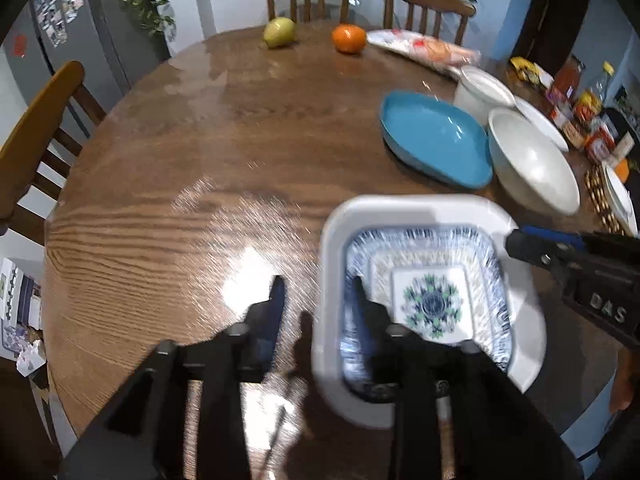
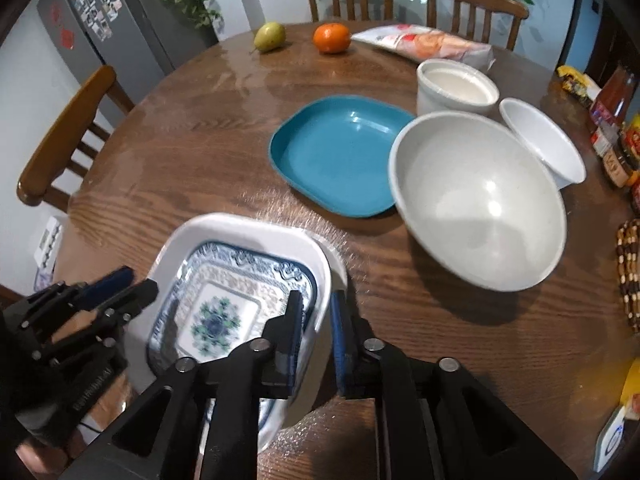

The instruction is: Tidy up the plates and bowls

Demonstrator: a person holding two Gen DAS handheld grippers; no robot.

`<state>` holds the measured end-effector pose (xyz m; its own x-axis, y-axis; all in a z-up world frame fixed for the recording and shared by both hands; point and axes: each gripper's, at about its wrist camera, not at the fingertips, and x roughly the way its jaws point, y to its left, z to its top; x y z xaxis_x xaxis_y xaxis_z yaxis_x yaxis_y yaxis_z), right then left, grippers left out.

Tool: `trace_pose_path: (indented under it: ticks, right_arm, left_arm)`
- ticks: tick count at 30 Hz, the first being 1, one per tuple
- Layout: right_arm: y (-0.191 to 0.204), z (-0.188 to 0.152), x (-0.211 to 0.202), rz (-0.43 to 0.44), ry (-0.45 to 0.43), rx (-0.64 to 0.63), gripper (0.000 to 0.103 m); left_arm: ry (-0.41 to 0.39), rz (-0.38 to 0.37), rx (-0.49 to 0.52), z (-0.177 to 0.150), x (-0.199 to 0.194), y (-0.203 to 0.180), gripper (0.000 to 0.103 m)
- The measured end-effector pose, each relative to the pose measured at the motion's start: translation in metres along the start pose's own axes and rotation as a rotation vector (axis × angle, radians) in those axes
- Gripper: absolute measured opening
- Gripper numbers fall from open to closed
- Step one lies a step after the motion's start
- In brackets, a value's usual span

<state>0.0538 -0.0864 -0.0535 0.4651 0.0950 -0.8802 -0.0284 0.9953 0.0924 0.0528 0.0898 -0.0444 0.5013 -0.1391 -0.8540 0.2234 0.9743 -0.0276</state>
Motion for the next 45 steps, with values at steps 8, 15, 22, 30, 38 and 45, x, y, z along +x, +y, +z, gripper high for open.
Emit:
trace_pose_path:
  ticks: [8,15,22,30,38,45]
  right_arm:
    - [-0.013,0.01,-0.034,0.058,-0.1,0.072,0.033]
    - [-0.026,0.007,-0.038,0.081,-0.108,0.136,0.036]
    - [-0.041,0.006,-0.034,0.068,-0.101,0.187,0.036]
    - [-0.042,0.012,-0.03,0.074,-0.094,0.202,0.036]
    - [-0.01,0.048,-0.006,0.112,-0.076,0.113,0.036]
    - [0.02,0.086,0.032,0.081,-0.056,0.003,0.036]
  left_arm:
    - [-0.042,-0.009,-0.027,0.039,-0.001,0.01,0.06]
    - [-0.012,-0.068,0.037,0.088,0.034,-0.017,0.06]
    - [0.07,-0.062,0.107,0.119,0.089,-0.051,0.049]
    - [0.13,-0.013,0.135,0.118,0.11,-0.032,0.039]
    - [0.145,0.018,0.094,0.112,0.104,0.023,0.039]
    - [0.14,0.023,0.044,0.113,0.104,0.05,0.041]
